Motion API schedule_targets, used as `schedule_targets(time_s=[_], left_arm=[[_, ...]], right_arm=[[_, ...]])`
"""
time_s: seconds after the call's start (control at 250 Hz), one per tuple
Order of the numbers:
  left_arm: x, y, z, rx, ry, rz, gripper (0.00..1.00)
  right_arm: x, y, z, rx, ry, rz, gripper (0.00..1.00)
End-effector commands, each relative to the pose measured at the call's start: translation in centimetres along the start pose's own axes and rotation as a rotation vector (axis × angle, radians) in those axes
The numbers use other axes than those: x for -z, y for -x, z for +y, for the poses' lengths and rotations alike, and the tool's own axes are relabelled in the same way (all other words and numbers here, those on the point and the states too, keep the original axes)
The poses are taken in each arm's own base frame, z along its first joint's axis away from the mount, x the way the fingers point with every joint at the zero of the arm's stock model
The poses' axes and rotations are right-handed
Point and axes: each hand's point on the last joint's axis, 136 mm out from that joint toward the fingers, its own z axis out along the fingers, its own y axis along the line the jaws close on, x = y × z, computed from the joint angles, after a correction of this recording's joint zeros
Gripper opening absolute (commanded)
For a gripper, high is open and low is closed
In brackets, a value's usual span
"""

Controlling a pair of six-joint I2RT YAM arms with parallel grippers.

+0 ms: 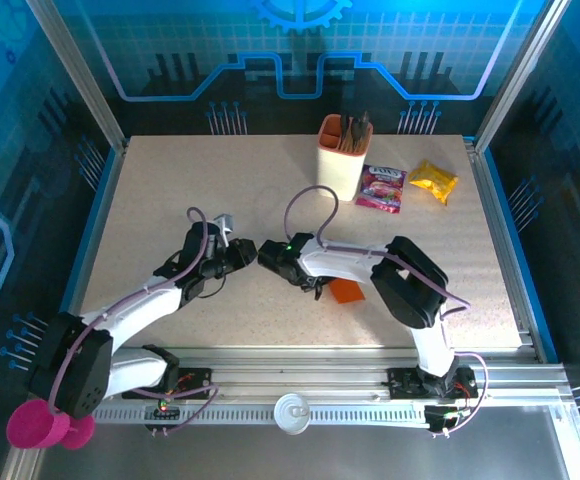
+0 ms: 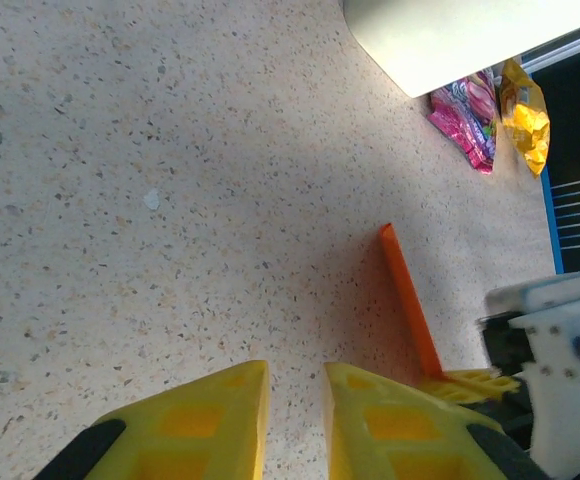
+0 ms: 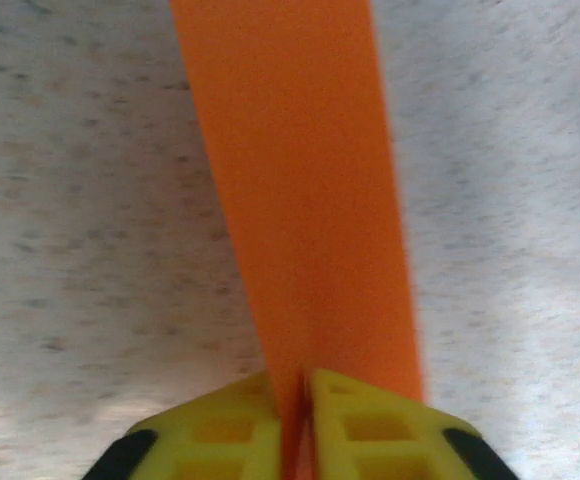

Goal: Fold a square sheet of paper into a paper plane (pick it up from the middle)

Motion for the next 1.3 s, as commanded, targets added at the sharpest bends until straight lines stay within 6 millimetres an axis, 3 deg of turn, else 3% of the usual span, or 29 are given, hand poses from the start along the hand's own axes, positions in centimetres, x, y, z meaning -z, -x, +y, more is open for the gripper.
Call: schedule_targets(time_s=[0.0, 0.108, 0.236, 0.34, 0.415, 0.527, 0.647, 1.015, 1.294], left_arm=[[0.6, -0.7, 0.7, 0.008, 0.012, 0.031, 0.22], [1.1, -0.3, 0.9, 0.008, 0.018, 0.018, 0.22], [1.2, -0.4, 0.9, 0.002, 0.028, 0.027, 0.22], [1.3, -0.5, 0.9, -0.008, 0.029, 0.04, 0.23], [1.3, -0.7, 0.7, -0.018, 0.021, 0.052, 0.25], [0.8, -1.0, 0.3, -0.019, 0.002, 0.079, 0.27], [0.2, -1.4, -0.4, -0.019, -0.022, 0.109, 0.29], [-2.8, -3.1, -3.4, -0.082, -0.041, 0.195, 0.29], [-4.2, -3.3, -4.7, -0.09, -0.057, 0.22, 0.3]], right_arm=[[1.3, 0.4, 2.8, -0.094, 0.142, 0.024, 0.35], [3.4, 1.6, 2.8, -0.147, 0.272, -0.005, 0.48], [5.8, 2.6, 0.7, -0.219, 0.435, -0.059, 0.49], [6.2, 2.7, -1.2, -0.282, 0.582, -0.09, 0.44], [5.4, 2.5, -2.6, -0.326, 0.697, -0.104, 0.35], [3.9, 2.0, -4.1, -0.393, 0.861, -0.101, 0.12], [2.8, 1.5, -4.9, -0.431, 0.97, -0.11, 0.0], [-2.1, -1.1, -5.0, -0.597, 1.097, -0.068, 0.0], [-5.5, -4.4, -3.1, -0.669, 1.091, 0.028, 0.0]])
